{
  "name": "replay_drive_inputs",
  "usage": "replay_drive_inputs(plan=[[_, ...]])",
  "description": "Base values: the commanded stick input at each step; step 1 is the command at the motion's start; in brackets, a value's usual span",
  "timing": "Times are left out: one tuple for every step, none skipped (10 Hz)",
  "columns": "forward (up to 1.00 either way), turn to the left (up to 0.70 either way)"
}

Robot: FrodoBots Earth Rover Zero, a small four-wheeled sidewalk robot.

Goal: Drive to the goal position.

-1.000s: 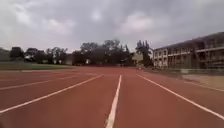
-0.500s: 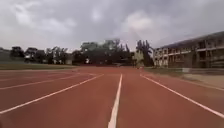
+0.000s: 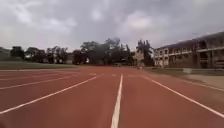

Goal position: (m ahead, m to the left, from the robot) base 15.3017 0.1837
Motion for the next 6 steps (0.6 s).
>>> replay_drive_inputs(plan=[[0.45, 0.00], [0.45, 0.00], [0.45, 0.00], [0.45, 0.00], [0.45, 0.00], [0.45, 0.00]])
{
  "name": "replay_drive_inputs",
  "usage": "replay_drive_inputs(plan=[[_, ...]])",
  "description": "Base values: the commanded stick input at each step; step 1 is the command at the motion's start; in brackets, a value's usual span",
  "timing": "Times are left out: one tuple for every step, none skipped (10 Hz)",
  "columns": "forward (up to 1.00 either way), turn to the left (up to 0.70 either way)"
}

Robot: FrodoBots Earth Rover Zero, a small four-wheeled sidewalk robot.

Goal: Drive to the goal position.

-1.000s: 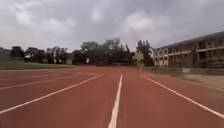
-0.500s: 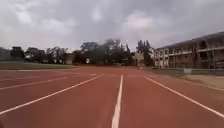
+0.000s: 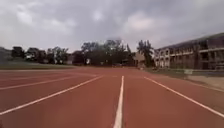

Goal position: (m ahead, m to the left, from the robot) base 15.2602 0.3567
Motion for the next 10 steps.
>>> replay_drive_inputs(plan=[[0.45, 0.00], [0.45, 0.00], [0.45, 0.00], [0.45, 0.00], [0.45, 0.00], [0.45, 0.00], [0.45, 0.00], [0.45, 0.00], [0.45, 0.00], [0.45, 0.00]])
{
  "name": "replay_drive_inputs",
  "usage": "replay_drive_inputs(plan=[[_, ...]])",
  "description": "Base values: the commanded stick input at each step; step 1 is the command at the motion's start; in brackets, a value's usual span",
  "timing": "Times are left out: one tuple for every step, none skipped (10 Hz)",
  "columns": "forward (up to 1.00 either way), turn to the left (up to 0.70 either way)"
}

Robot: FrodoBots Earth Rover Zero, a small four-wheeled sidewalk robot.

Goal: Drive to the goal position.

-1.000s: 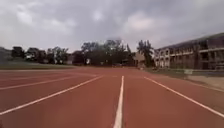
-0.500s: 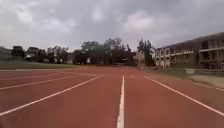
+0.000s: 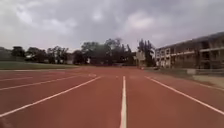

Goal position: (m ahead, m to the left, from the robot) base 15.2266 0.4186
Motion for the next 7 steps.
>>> replay_drive_inputs(plan=[[0.45, 0.00], [0.45, 0.00], [0.45, 0.00], [0.45, 0.00], [0.45, 0.00], [0.45, 0.00], [0.45, 0.00]])
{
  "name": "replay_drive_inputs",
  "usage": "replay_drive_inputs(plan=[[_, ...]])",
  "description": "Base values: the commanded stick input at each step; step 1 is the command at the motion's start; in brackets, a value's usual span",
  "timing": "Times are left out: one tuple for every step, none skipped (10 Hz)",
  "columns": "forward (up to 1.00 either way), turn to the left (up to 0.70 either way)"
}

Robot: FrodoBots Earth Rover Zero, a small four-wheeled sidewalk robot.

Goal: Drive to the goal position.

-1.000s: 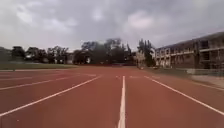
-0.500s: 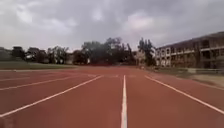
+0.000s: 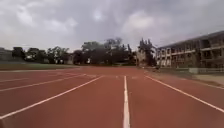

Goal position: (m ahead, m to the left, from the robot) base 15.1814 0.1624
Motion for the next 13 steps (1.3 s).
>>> replay_drive_inputs(plan=[[0.45, 0.00], [0.45, 0.00], [0.45, 0.00], [0.45, 0.00], [0.45, 0.00], [0.45, 0.00], [0.45, 0.00], [0.45, 0.00], [0.45, 0.00], [0.45, 0.00], [0.45, 0.00], [0.45, 0.00], [0.45, 0.00]])
